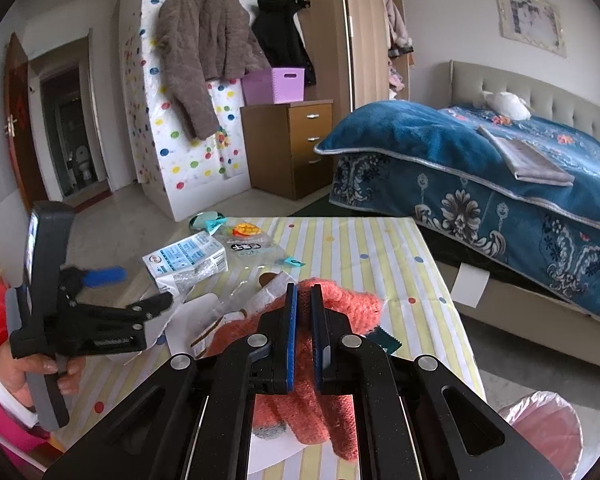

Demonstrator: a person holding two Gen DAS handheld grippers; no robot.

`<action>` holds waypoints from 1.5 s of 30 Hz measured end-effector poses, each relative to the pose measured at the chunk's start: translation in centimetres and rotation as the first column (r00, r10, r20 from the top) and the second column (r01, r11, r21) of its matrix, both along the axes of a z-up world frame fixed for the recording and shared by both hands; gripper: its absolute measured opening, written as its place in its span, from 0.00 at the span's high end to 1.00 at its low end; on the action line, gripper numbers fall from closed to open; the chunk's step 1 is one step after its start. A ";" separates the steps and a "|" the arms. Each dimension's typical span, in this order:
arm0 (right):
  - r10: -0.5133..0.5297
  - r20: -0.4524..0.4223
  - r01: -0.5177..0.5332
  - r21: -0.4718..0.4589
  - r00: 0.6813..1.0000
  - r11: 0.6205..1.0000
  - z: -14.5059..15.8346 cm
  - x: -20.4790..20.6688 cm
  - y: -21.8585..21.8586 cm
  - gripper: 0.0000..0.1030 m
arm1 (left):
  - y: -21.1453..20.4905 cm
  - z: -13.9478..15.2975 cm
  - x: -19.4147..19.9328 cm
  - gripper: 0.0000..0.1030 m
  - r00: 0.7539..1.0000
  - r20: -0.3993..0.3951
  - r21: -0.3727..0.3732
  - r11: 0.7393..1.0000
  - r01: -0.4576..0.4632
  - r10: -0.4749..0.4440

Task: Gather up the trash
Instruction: 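Hold the orange glove with the right tool while the left tool grasps the milk carton, then drop the milk carton and orange glove into the pink wastebasket with both tools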

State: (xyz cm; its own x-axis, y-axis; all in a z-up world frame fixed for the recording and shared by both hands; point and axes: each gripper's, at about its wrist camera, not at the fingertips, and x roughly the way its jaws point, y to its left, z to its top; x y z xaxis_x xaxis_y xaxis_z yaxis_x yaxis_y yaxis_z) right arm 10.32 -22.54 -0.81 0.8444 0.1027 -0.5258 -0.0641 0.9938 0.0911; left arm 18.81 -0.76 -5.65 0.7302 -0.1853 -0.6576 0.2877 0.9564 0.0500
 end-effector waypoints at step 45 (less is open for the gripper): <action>-0.077 0.072 0.075 0.035 0.994 0.997 4.3 -11.6 -6.0 0.94 | -6.8 7.4 -12.9 0.31 0.982 0.117 -0.091 0.983 0.163 -0.152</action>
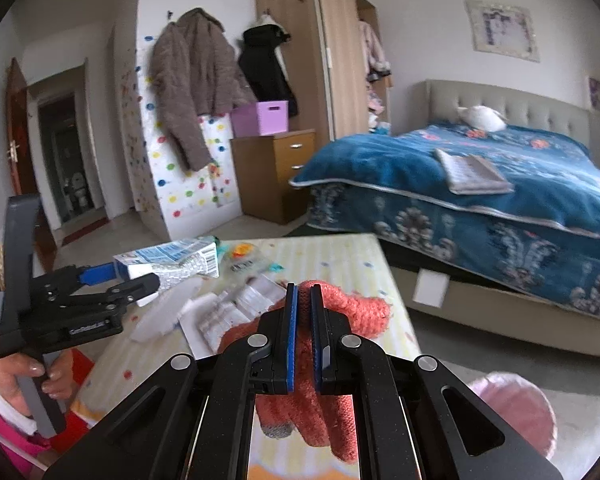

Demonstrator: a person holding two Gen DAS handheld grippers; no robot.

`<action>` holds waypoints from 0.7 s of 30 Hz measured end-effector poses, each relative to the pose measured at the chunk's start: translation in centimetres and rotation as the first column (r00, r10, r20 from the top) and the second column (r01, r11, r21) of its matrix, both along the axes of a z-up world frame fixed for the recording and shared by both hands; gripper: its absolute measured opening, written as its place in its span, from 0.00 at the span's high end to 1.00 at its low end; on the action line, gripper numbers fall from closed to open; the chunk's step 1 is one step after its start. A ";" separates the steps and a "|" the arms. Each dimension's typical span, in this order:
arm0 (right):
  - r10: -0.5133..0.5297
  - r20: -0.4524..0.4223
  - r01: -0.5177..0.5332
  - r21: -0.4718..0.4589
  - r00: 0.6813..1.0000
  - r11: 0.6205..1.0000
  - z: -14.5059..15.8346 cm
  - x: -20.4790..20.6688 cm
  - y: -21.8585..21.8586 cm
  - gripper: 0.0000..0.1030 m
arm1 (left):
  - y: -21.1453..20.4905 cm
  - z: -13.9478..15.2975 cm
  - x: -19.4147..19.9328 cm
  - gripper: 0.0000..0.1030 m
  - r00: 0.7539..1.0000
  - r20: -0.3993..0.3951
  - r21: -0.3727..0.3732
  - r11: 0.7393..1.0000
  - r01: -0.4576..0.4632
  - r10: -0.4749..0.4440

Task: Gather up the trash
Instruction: 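Drop the milk carton and orange glove into the pink wastebasket with both tools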

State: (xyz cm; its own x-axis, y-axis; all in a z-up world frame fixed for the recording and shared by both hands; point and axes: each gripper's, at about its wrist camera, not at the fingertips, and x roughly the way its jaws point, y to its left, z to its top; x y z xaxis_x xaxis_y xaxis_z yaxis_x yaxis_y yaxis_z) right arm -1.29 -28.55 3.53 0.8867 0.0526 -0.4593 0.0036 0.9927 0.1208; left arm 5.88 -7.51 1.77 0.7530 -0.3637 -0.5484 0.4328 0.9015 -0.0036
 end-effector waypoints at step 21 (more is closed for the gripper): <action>-0.410 -0.147 0.415 0.006 0.900 0.910 -6.7 -11.8 -16.9 0.94 | -22.8 -6.2 -7.1 0.31 0.911 -0.098 0.041 0.913 0.405 -0.400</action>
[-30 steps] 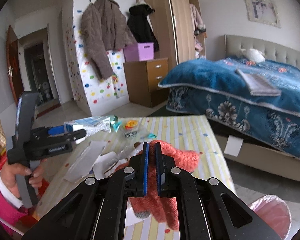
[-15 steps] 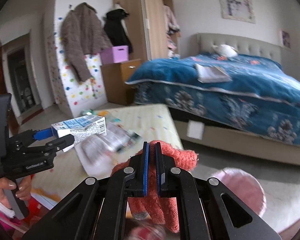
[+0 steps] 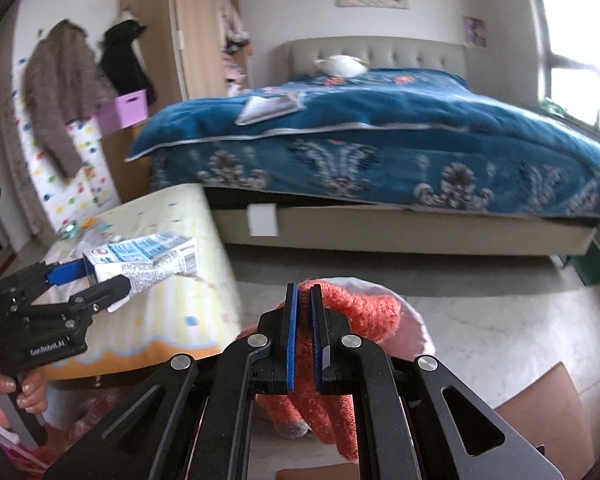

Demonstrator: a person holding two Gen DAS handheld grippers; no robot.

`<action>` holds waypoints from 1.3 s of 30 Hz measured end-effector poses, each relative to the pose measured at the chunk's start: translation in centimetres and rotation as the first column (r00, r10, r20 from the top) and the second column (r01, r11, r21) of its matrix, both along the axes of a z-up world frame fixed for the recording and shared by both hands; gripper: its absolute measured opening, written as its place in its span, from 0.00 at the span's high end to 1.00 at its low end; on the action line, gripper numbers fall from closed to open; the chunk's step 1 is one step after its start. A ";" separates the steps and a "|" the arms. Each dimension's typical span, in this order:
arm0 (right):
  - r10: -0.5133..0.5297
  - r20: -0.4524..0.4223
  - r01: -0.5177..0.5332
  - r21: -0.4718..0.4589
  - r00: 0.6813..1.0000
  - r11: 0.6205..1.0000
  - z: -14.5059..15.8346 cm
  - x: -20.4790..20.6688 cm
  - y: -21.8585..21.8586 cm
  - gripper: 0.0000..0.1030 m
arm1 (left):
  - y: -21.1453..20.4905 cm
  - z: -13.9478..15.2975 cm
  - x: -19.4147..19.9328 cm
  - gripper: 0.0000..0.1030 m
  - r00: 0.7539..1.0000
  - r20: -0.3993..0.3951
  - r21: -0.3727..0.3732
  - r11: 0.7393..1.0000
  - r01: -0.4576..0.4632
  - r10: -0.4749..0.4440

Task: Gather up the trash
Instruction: 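Drop the milk carton and orange glove into the pink wastebasket with both tools, then return both tools to the table above the white paper box and wrappers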

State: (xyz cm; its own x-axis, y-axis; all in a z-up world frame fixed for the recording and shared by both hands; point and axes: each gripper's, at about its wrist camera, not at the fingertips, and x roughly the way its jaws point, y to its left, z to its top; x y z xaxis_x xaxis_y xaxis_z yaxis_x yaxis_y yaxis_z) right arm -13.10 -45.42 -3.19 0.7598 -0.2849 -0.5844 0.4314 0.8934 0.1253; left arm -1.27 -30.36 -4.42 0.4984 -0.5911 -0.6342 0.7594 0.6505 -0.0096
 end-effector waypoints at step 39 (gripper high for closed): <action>0.125 -0.010 -0.125 0.038 0.992 0.991 0.1 1.6 4.4 0.55 | 8.5 2.3 2.4 0.09 0.968 0.007 0.002 0.968 -0.251 0.251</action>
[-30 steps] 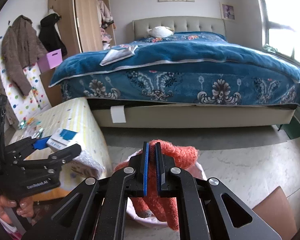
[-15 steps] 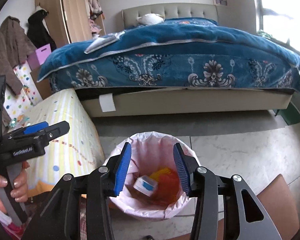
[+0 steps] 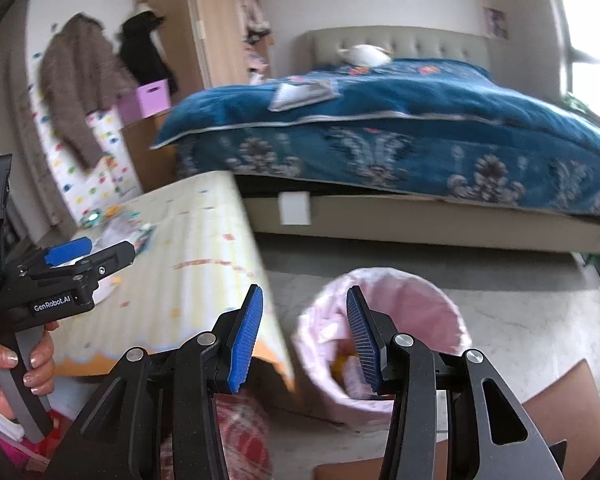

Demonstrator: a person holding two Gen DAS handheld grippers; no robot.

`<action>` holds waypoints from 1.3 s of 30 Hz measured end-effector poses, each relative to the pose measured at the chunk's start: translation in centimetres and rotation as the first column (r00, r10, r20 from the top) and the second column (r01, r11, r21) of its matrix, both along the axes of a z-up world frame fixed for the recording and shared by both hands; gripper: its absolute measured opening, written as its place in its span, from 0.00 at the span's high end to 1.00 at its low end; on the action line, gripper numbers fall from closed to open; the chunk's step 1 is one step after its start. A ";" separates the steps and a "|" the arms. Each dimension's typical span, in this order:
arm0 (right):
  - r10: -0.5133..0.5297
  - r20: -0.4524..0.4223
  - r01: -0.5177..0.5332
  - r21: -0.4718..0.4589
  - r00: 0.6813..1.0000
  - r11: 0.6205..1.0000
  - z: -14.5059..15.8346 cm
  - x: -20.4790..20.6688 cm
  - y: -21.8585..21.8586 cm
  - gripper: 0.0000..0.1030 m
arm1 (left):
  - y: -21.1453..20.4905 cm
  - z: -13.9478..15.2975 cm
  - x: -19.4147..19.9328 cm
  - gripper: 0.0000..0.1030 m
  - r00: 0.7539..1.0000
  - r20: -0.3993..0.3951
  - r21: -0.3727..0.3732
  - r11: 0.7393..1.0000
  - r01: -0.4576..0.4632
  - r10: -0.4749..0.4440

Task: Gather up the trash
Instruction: 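Return both tools to the table above the white paper box and wrappers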

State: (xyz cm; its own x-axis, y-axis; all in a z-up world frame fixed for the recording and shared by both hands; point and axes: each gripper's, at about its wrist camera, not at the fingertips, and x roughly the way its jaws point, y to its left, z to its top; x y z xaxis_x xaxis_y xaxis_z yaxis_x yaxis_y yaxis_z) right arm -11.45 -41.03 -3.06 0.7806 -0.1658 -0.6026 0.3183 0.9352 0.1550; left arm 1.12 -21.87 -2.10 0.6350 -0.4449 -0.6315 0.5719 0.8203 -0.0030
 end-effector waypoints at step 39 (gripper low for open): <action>0.399 -0.057 -0.402 -0.047 0.915 0.915 -1.9 17.5 20.4 0.58 | 22.7 -7.3 14.7 0.08 0.894 -0.167 0.162 0.906 -0.391 0.416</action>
